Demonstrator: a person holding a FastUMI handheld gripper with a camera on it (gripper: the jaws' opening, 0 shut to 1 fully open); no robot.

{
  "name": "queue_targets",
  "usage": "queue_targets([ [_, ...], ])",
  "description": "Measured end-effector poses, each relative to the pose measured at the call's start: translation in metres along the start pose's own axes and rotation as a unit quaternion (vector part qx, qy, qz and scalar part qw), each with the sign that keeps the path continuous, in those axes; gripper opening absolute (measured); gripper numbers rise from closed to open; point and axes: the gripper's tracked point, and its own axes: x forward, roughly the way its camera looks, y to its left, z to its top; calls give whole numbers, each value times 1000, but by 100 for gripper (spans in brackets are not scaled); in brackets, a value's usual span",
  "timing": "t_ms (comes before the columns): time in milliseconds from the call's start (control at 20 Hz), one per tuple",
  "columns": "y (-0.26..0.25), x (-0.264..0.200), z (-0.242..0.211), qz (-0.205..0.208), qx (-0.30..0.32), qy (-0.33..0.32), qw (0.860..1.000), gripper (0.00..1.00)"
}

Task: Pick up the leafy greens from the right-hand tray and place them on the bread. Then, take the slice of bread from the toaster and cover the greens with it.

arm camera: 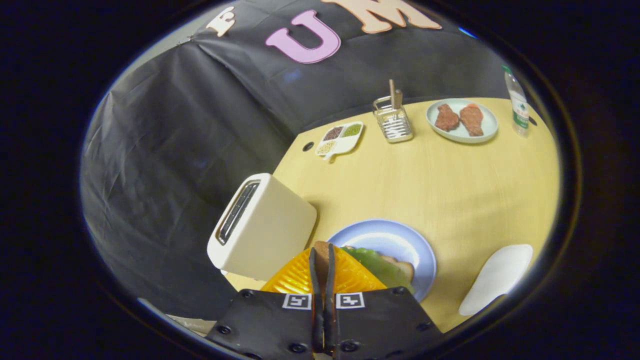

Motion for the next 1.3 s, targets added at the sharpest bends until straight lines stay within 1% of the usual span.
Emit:
queue_targets([
  [250, -29, 3, -4, -23, 16, 0, 1000, 4],
  [350, -43, 2, -7, -36, 18, 2, 999, 8],
  [400, -47, -1, -11, -43, 18, 7, 999, 8],
  [500, -59, -1, -17, -54, 10, 14, 998, 19],
  [650, -63, 1, -23, -57, 7, 26, 998, 36],
  [800, -64, -8, -21, -57, 5, 22, 998, 54],
  [1000, -62, -18, -15, -54, 2, 5, 999, 77],
  [1100, -63, -27, -8, -60, -12, -11, 998, 88],
  [1200, -57, -40, 0, -57, -24, -32, 998, 100],
  [1300, -53, -57, 10, -56, -33, -58, 996, 100],
])
